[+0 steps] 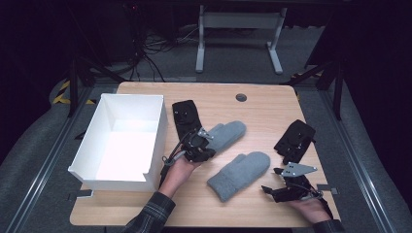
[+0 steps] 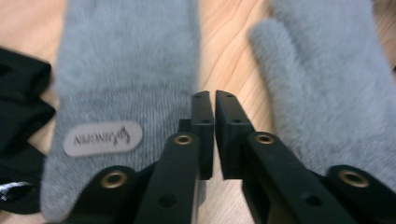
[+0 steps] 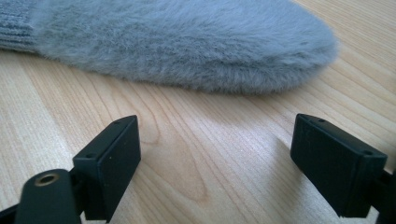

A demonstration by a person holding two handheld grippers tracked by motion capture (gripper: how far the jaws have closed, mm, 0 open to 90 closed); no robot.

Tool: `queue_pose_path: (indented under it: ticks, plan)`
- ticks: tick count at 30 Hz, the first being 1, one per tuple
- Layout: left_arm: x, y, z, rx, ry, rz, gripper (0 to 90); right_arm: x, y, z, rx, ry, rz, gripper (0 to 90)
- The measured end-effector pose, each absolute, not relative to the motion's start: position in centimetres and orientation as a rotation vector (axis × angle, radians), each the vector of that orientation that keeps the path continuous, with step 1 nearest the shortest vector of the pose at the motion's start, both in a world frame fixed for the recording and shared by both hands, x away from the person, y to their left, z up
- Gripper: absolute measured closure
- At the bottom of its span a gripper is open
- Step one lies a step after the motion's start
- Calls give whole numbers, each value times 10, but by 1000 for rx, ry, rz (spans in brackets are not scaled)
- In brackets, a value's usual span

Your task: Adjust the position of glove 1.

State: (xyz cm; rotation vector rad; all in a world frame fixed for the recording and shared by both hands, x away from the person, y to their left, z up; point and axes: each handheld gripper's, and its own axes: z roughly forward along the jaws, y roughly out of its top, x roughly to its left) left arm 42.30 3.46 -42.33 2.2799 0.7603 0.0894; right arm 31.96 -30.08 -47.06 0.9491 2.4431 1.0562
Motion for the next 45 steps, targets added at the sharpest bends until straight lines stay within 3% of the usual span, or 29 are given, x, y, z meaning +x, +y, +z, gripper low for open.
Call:
queue_pose_path:
  ticks: [10, 24, 30, 39, 45]
  plan:
    - [455, 22, -413, 2278, 750, 178, 522, 320, -301, -471, 948, 2443, 1057, 165]
    - [491, 12, -439, 2300, 771, 135, 392, 320, -301, -471, 948, 2443, 1057, 165]
    - [491, 10, -447, 2309, 764, 138, 467, 320, -301, -471, 948, 2443, 1057, 165]
    - [488, 8, -444, 2344, 754, 150, 775, 320, -301, -471, 948, 2442, 1056, 165]
    - [488, 11, -441, 2316, 757, 114, 834, 320, -301, -471, 949, 2442, 1056, 165]
